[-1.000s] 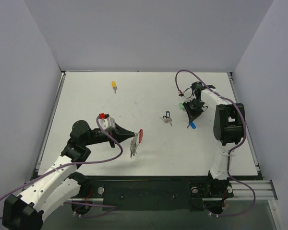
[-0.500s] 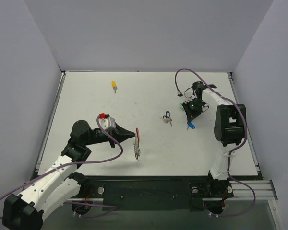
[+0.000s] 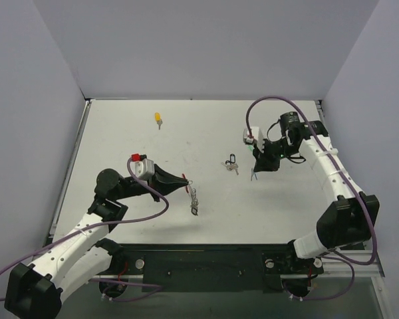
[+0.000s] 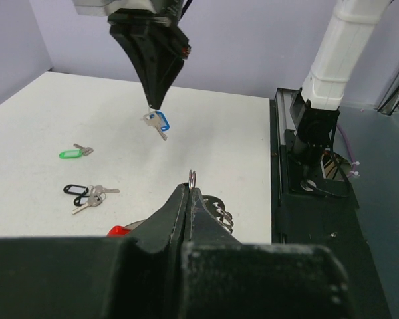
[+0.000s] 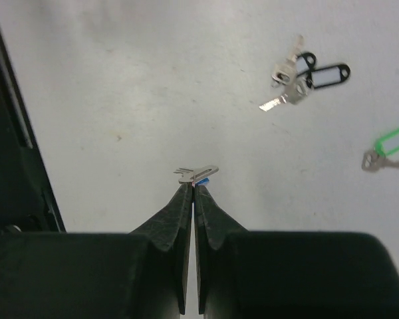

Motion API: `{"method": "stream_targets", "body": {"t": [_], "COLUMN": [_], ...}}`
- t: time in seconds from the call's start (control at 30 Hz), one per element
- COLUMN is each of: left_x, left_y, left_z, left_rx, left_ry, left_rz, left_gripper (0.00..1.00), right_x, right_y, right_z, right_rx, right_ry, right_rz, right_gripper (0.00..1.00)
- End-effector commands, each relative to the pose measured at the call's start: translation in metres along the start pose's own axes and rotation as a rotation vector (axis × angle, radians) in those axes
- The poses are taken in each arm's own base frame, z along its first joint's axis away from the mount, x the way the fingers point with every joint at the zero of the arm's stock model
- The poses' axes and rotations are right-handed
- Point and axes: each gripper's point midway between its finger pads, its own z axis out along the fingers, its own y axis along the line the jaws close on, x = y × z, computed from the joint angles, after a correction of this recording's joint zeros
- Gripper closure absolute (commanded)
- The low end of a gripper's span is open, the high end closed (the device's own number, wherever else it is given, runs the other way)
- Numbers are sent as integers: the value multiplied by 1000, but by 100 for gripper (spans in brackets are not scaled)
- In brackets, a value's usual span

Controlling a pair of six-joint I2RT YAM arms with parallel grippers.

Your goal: Put the keys on the keyring

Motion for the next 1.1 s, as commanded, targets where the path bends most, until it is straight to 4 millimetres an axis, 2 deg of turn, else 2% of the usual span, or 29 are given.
{"method": "stream_targets", "body": {"t": [0.0,0.1,0.2,0.3,0.4,0.43,0.6,0.7,0.73,1.07], "left_x": [-35,-39,-37,-32,-25,-19,-20,-15,-20,-18], "left_y": [-10,-17,-26,-45,-50,-50,-51,-48,-50,-46], "left_z": [5,10,18,30,39,40,49,54,54,62], "left_rx": [53,78,101,148,145,140,104,89,96,84], "left_ry": [-111,-129,-143,-153,-172,-169,-243,-251,-274,-306], "left_rz": [58,80,122,145,121,102,2,-60,-62,-167], "left_gripper": [100,100,100,100,100,100,100,100,100,100], "right_x": [-19,-27,-44,-52,-64,-68,-86,-87,-90,-95], "right_y": [78,115,140,164,177,177,179,181,179,171], "right_z": [-14,-23,-27,-33,-42,-44,-44,-37,-34,-16], "right_rx": [-255,-374,-434,-495,-516,-508,-484,-487,-476,-433], "right_ry": [-87,-125,-166,-164,-170,-176,-226,-222,-228,-212], "right_rz": [-307,-461,-541,-592,-627,-614,-569,-515,-522,-438], "right_gripper": [100,100,100,100,100,100,100,100,100,100]}}
